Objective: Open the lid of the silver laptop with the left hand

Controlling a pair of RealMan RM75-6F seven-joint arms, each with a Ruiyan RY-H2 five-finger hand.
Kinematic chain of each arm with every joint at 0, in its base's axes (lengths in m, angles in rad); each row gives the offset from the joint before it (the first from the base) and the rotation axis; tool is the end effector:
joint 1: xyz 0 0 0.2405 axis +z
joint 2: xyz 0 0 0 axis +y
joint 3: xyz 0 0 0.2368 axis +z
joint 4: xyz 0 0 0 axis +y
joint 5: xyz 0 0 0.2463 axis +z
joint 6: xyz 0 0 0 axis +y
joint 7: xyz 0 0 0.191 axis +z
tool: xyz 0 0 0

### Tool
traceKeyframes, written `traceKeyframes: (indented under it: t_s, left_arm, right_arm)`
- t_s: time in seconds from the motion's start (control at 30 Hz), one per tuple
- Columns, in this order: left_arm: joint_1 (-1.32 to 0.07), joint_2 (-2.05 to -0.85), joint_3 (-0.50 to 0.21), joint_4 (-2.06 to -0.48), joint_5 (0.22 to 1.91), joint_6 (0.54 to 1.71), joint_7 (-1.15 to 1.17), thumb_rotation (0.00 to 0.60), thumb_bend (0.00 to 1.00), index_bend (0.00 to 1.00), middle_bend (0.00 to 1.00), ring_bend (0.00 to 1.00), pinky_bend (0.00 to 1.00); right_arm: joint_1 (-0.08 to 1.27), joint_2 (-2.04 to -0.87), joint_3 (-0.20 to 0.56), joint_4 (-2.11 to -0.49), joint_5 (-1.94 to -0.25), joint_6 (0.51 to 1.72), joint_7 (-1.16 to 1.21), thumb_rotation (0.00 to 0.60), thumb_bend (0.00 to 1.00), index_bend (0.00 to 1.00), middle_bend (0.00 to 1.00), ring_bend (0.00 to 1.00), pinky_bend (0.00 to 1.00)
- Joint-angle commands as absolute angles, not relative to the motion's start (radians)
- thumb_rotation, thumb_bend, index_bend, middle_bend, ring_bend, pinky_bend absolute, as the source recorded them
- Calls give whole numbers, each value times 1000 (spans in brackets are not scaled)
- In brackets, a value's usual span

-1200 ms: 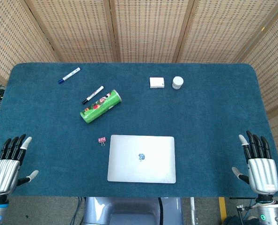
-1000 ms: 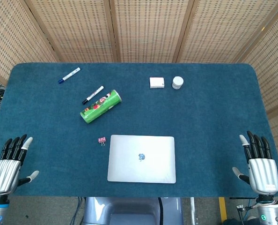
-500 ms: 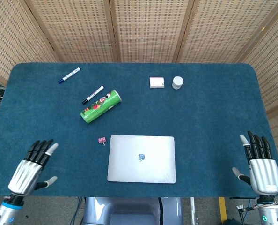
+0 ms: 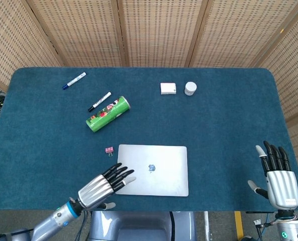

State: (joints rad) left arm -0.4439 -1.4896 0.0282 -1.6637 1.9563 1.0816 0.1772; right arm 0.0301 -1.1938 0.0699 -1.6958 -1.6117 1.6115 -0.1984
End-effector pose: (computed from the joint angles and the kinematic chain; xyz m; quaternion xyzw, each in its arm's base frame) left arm -0.0896 0.2053 -0.0798 -0.8268 -0.2465 -0.4569 0.2164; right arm -0.2606 -0.2146 0.1077 0.5890 -0.3258 0.4244 0.6057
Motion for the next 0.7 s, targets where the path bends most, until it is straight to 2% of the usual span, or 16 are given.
traceKeyframes:
  t_s: [0.03,0.23,0.7]
  left_arm:
    - [-513,-1574,-20,-1618,1923,991,240,600,0,0,0,0,0]
    - [-578,-1663,-49,-1550,1869,902,325,600,0,0,0,0,0]
    - [-658,-1797,-55,-1431,1811,858,376,600,0,0,0,0,0]
  right_arm:
    - [33,-1193,70,-1693,-1607,1604,-196,600,0,0,0,0,0]
    - [39,-1197,70,-1690,-1599,1589,-201,600,0,0,0,0,0]
    - [45,-1198,73,-1687,-1583,1574,-195,600,0,0,0,0,0]
